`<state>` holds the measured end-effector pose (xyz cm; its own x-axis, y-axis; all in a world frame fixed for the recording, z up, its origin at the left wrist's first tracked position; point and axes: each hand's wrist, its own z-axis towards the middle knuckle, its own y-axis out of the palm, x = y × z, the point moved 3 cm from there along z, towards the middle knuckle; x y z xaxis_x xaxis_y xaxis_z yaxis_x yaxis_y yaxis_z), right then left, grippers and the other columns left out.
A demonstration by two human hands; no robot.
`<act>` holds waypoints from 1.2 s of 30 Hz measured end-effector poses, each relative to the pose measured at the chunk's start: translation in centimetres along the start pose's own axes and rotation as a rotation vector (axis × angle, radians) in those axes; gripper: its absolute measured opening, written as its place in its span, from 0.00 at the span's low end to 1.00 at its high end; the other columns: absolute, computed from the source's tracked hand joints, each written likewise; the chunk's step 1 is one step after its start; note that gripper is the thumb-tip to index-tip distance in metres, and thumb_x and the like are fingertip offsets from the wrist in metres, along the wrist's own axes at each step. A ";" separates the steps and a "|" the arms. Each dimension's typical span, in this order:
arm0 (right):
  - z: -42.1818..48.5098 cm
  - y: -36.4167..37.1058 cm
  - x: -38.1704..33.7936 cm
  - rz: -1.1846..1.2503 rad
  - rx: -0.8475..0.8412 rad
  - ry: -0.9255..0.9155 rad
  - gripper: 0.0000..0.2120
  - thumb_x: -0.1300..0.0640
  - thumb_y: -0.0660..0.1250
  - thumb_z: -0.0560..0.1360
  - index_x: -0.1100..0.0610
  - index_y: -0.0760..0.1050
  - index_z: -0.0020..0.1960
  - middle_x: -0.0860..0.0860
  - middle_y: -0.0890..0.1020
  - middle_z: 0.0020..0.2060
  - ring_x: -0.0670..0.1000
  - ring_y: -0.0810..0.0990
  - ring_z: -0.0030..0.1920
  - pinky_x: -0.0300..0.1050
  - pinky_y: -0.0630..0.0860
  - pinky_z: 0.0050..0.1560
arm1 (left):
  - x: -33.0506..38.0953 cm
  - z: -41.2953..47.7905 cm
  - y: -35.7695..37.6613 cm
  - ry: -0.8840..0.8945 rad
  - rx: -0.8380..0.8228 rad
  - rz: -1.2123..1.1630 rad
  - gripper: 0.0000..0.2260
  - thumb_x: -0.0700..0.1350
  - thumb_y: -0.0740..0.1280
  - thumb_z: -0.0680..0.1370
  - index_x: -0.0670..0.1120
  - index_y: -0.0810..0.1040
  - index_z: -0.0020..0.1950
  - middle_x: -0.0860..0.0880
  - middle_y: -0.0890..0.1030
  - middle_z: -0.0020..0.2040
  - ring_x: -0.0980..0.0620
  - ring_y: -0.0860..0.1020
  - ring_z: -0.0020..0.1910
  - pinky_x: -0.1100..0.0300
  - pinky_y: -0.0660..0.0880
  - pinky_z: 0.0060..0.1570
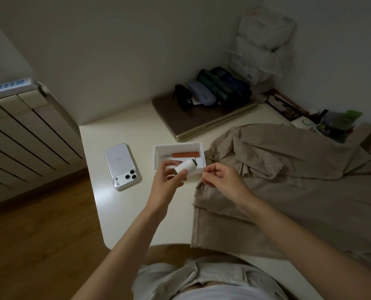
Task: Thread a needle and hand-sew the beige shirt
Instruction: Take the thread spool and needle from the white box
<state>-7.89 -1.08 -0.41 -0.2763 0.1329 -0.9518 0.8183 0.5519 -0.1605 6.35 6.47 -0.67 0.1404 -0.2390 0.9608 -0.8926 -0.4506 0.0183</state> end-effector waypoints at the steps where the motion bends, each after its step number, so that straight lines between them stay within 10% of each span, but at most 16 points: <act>1: -0.1 0.0 0.0 -0.007 0.001 -0.011 0.03 0.62 0.66 0.77 0.55 0.76 0.47 0.50 0.82 0.39 0.45 0.80 0.41 0.30 0.76 0.43 | 0.1 0.0 0.1 0.016 -0.014 0.022 0.07 0.41 0.66 0.78 0.52 0.71 0.52 0.45 0.77 0.50 0.46 0.79 0.48 0.54 0.75 0.54; 21: -0.3 0.8 1.0 -0.091 -0.008 -0.107 0.09 0.59 0.69 0.74 0.57 0.77 0.54 0.48 0.82 0.47 0.46 0.80 0.50 0.37 0.77 0.53 | 0.1 0.4 1.4 0.040 -0.039 0.033 0.04 0.38 0.67 0.77 0.41 0.79 0.43 0.41 0.80 0.47 0.44 0.80 0.47 0.54 0.79 0.52; 28: 0.1 1.5 1.5 -0.186 -0.092 -0.048 0.25 0.59 0.72 0.72 0.55 0.69 0.67 0.44 0.75 0.56 0.43 0.73 0.56 0.28 0.70 0.48 | 0.8 0.5 1.1 0.000 0.036 -0.089 0.06 0.38 0.67 0.77 0.42 0.78 0.40 0.46 0.79 0.42 0.48 0.81 0.42 0.55 0.79 0.52; 36: 0.4 2.2 1.6 -0.081 -0.164 -0.048 0.08 0.62 0.68 0.75 0.59 0.79 0.54 0.53 0.83 0.47 0.48 0.81 0.49 0.32 0.77 0.48 | 1.0 0.3 0.5 -0.006 0.009 -0.201 0.05 0.37 0.66 0.77 0.39 0.78 0.42 0.38 0.78 0.48 0.48 0.83 0.40 0.57 0.81 0.44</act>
<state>-6.33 0.02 -2.38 -0.3098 0.0454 -0.9497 0.7001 0.6868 -0.1956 6.22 5.75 0.21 0.3175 -0.1484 0.9366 -0.8426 -0.4972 0.2068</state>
